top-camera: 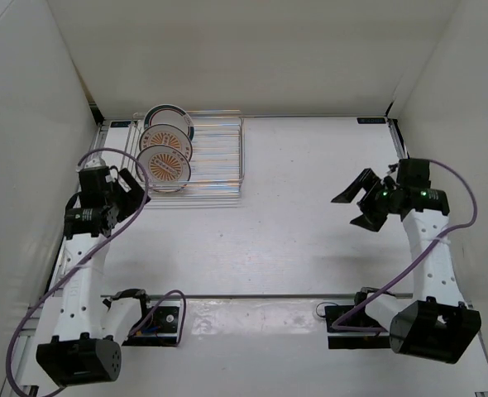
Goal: Unload the plates from the dish rack
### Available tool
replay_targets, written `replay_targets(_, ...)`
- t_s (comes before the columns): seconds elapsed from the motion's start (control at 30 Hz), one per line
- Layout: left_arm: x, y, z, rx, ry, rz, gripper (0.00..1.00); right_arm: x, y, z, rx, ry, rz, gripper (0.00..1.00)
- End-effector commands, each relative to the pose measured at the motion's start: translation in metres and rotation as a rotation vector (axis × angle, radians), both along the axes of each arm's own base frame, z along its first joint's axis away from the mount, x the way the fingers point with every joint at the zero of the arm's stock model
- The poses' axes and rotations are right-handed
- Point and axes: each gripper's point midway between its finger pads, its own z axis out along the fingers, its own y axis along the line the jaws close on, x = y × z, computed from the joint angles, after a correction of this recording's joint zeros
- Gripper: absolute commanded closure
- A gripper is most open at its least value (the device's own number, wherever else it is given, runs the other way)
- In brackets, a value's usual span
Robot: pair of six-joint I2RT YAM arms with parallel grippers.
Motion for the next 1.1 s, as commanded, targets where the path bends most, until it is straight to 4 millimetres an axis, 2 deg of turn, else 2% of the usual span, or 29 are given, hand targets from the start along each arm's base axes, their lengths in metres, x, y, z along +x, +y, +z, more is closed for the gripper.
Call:
replay_targets(0.0,-0.032,-0.019,0.027,-0.145,0.022,0.053,0.0,0.013,-0.031,0.027,-0.144,0.001,-0.166,0.1)
replay_targets(0.07,-0.045,-0.028,0.04,-0.205,0.002,0.054,0.0,0.014,-0.047,0.026,-0.182,0.078,-0.309,0.1)
replay_targets(0.1,-0.055,-0.035,0.043,-0.228,0.005,0.037,0.0,0.016,-0.048,0.025,-0.176,0.087,-0.313,0.1)
replay_targets(0.17,-0.065,-0.049,0.055,-0.263,-0.038,-0.054,0.0,0.032,-0.033,0.046,-0.128,-0.03,-0.174,0.1)
replay_targets(0.2,-0.075,-0.055,0.063,-0.274,-0.063,-0.079,0.0,0.06,-0.027,0.066,-0.089,-0.183,-0.131,0.1)
replay_targets(0.23,-0.085,-0.056,0.067,-0.271,-0.075,-0.089,0.0,0.06,-0.001,0.079,0.034,-0.221,-0.046,0.1)
replay_targets(0.27,-0.094,-0.057,0.07,-0.258,-0.092,-0.101,0.0,0.065,0.01,0.089,0.06,-0.263,-0.011,0.1)
replay_targets(0.3,-0.097,-0.057,0.073,-0.244,-0.107,-0.119,0.0,0.084,0.017,0.105,0.08,-0.363,0.015,0.1)
replay_targets(0.33,-0.105,-0.055,0.071,-0.211,-0.094,-0.141,0.0,0.083,0.041,0.107,0.114,-0.356,0.089,0.1)
replay_targets(0.37,-0.118,-0.054,0.068,-0.198,-0.074,-0.133,0.0,0.087,0.046,0.11,0.11,-0.373,0.114,0.1)
replay_targets(0.4,-0.124,-0.042,0.073,-0.149,-0.075,-0.077,0.0,0.103,0.061,0.121,0.097,-0.403,0.167,0.1)
replay_targets(0.43,-0.143,-0.039,0.061,-0.158,0.008,-0.03,0.0,0.098,0.082,0.121,0.066,-0.423,0.273,0.1)
replay_targets(0.47,-0.147,-0.035,0.061,-0.141,0.015,-0.005,0.0,0.096,0.101,0.119,0.038,-0.416,0.334,0.11)
replay_targets(0.5,-0.151,-0.033,0.068,-0.129,-0.001,0.0,0.0,0.116,0.117,0.132,0.003,-0.475,0.402,0.13)
replay_targets(0.53,-0.155,-0.034,0.068,-0.127,0.004,-0.009,0.0,0.11,0.142,0.133,-0.002,-0.482,0.477,0.13)
replay_targets(0.57,-0.159,-0.035,0.07,-0.127,0.004,-0.022,0.0,0.119,0.152,0.147,-0.033,-0.533,0.483,0.13)
replay_targets(0.6,-0.159,-0.036,0.073,-0.125,-0.004,-0.03,0.0,0.129,0.181,0.135,-0.054,-0.537,0.565,0.13)
replay_targets(0.63,-0.156,-0.043,0.077,-0.154,-0.022,-0.062,0.0,0.128,0.203,0.15,-0.052,-0.593,0.61,0.13)
replay_targets(0.67,-0.151,-0.049,0.079,-0.18,-0.034,-0.087,0.0,0.132,0.215,0.149,-0.07,-0.607,0.629,0.12)
replay_targets(0.7,-0.146,-0.055,0.079,-0.203,-0.039,-0.119,0.0,0.136,0.248,0.13,-0.096,-0.613,0.718,0.12)
replay_targets(0.73,-0.147,-0.075,0.073,-0.284,-0.006,-0.203,0.0,0.141,0.258,0.141,-0.101,-0.665,0.736,0.12)
replay_targets(0.77,-0.147,-0.08,0.07,-0.308,0.016,-0.231,0.0,0.147,0.267,0.141,-0.119,-0.696,0.74,0.12)
replay_targets(0.8,-0.147,-0.084,0.065,-0.316,0.047,-0.259,0.0,0.162,0.28,0.126,-0.152,-0.719,0.746,0.16)
replay_targets(0.83,-0.148,-0.085,0.061,-0.323,0.068,-0.269,0.0,0.16,0.292,0.119,-0.169,-0.735,0.748,0.18)
replay_targets(0.9,-0.149,-0.083,0.048,-0.291,0.115,-0.299,0.0,0.179,0.311,0.117,-0.192,-0.853,0.705,0.23)
replay_targets(0.93,-0.147,-0.082,0.047,-0.264,0.106,-0.332,0.0,0.178,0.319,0.111,-0.199,-0.866,0.71,0.23)
replay_targets(0.97,-0.146,-0.084,0.049,-0.256,0.086,-0.365,0.0,0.187,0.329,0.088,-0.225,-0.853,0.728,0.23)
replay_targets(1.03,-0.144,-0.083,0.05,-0.218,0.071,-0.402,0.0,0.188,0.348,0.106,-0.232,-0.921,0.751,0.24)
replay_targets(1.07,-0.144,-0.076,0.048,-0.181,0.08,-0.38,0.0,0.196,0.362,0.088,-0.249,-0.936,0.782,0.27)
